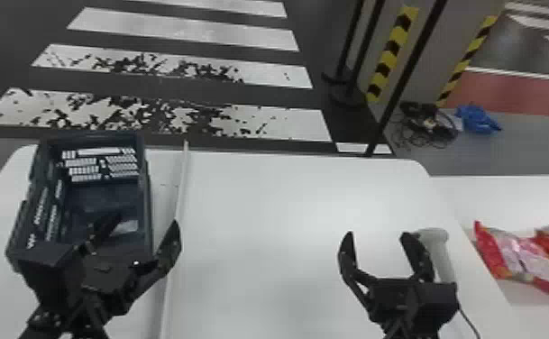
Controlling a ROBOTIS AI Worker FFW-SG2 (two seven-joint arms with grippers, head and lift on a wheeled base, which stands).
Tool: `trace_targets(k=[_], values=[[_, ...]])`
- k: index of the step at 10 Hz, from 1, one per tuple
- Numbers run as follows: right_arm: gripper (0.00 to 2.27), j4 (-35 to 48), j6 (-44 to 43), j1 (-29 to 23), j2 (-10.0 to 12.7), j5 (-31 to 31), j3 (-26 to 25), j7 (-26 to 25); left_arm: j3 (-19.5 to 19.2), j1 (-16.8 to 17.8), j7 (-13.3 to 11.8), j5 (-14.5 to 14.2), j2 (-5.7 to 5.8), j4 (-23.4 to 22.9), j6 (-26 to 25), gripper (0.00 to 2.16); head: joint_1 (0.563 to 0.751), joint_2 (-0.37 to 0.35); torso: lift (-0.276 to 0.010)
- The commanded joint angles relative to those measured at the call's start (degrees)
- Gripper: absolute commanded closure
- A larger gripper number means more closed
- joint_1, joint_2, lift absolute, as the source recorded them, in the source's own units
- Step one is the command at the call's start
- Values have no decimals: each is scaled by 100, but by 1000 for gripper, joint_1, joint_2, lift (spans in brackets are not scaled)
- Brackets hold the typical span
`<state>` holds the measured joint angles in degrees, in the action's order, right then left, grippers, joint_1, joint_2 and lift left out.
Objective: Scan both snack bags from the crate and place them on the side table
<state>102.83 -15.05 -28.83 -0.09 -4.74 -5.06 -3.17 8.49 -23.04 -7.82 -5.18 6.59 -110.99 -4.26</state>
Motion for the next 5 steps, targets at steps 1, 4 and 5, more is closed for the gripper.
trace_targets(k=[1,4,5], values=[[63,0,7,9,14,0,-3,-8,39,37,0,-9,9,8,-10,144,695,-193,-98],[63,-9,7,35,14,17,5,1,39,72,0,-18,9,25,-10,144,695,-198,-98],[63,-26,7,61,14,26,5,1,48,89,0,-18,0,43,-10,144,695,-197,-98]])
